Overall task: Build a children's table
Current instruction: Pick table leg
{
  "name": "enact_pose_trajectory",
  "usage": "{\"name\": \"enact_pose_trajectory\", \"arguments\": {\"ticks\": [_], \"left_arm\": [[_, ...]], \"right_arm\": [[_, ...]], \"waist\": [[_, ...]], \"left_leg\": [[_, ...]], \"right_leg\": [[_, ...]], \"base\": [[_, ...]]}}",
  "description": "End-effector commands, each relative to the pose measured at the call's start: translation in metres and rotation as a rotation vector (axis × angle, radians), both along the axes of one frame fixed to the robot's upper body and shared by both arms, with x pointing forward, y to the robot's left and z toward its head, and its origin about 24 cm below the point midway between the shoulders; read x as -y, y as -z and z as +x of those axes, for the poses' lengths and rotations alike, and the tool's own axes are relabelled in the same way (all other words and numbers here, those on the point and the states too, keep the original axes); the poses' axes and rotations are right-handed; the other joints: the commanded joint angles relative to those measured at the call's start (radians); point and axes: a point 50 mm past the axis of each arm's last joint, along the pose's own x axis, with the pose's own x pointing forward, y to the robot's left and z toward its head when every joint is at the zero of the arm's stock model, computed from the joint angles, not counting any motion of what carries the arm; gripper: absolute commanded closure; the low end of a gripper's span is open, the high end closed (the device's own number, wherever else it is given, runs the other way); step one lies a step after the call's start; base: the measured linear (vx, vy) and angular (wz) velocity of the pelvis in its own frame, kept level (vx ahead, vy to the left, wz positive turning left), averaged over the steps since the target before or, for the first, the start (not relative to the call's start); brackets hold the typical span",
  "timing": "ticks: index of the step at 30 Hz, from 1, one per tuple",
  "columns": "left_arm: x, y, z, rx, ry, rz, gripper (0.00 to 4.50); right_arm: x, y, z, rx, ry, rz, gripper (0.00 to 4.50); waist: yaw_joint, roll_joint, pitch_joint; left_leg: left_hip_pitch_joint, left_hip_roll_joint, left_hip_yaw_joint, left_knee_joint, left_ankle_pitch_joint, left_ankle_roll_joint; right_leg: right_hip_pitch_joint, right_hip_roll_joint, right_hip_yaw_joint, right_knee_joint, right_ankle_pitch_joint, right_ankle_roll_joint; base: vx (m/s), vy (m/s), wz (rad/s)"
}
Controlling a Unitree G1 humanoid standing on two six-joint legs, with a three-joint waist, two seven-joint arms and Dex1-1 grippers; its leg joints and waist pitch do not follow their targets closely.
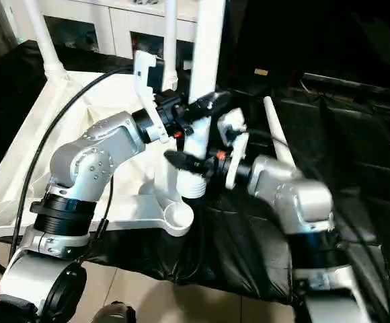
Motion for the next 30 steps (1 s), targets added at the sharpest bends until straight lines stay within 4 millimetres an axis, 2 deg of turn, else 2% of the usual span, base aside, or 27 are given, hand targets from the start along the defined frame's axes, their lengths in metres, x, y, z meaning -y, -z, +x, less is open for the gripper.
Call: {"name": "enact_pose_trajectory", "arguments": {"ticks": [1,4,10,11,22,23,26,30], "left_arm": [[0.0046,-0.0061,-0.0046,0.040,0.029,0.002,2.62],[0.0060,-0.0061,-0.0048,0.042,0.033,0.001,2.62],[0.0073,-0.0056,-0.0067,0.043,0.060,0.007,2.62],[0.0074,-0.0056,-0.0070,0.043,0.062,0.007,2.62],[0.0102,-0.0041,-0.0122,0.043,0.115,0.020,2.62],[0.0103,-0.0041,-0.0123,0.043,0.117,0.020,2.62],[0.0110,-0.0041,-0.0126,0.044,0.122,0.025,2.62],[0.0107,-0.0039,-0.0127,0.044,0.127,0.029,2.64]], "right_arm": [[0.0071,-0.0013,0.0018,-0.021,-0.016,-0.045,1.44],[0.0101,-0.0014,0.0001,-0.037,-0.064,-0.076,1.44],[0.0080,0.0006,-0.0005,-0.055,-0.096,-0.081,1.44],[0.0077,0.0008,-0.0006,-0.057,-0.098,-0.080,1.44],[0.0060,-0.0003,0.0013,-0.058,-0.112,-0.064,1.44],[0.0061,-0.0003,0.0012,-0.059,-0.113,-0.063,1.72],[0.0070,0.0010,-0.0001,-0.068,-0.117,-0.059,1.82],[0.0067,0.0017,-0.0006,-0.076,-0.120,-0.048,2.25]], "waist": [[0.000,-0.009,-0.083],[0.000,-0.014,-0.083],[0.000,-0.016,-0.083],[0.000,-0.020,-0.083],[0.000,-0.016,-0.084],[0.000,-0.015,-0.084],[0.000,-0.015,-0.085],[0.001,-0.015,-0.085]], "left_leg": [[0.030,0.038,-0.008,-0.061,-0.091,-0.003],[0.029,0.038,-0.008,-0.060,-0.087,0.003],[0.030,0.039,-0.008,-0.059,-0.082,0.008],[0.030,0.039,-0.007,-0.059,-0.082,0.009],[0.031,0.041,-0.008,-0.059,-0.092,0.001],[0.031,0.041,-0.009,-0.059,-0.092,0.000],[0.031,0.040,-0.008,-0.058,-0.090,0.002],[0.032,0.040,-0.008,-0.058,-0.083,0.006]], "right_leg": [[0.048,-0.079,0.038,-0.073,-0.005,-0.192],[0.049,-0.079,0.038,-0.073,-0.006,-0.198],[0.046,-0.080,0.038,-0.072,-0.009,-0.208],[0.046,-0.080,0.038,-0.072,-0.009,-0.209],[0.046,-0.079,0.037,-0.071,-0.002,-0.215],[0.047,-0.079,0.037,-0.070,0.001,-0.216],[0.048,-0.079,0.037,-0.069,0.015,-0.218],[0.048,-0.079,0.037,-0.068,0.027,-0.224]], "base": [[0.000,0.000,0.00],[0.000,0.000,0.00],[0.000,0.000,0.00],[0.000,0.000,0.00],[0.000,0.000,0.00],[0.000,0.000,0.00],[0.000,0.000,0.00],[0.000,0.000,0.00]]}}
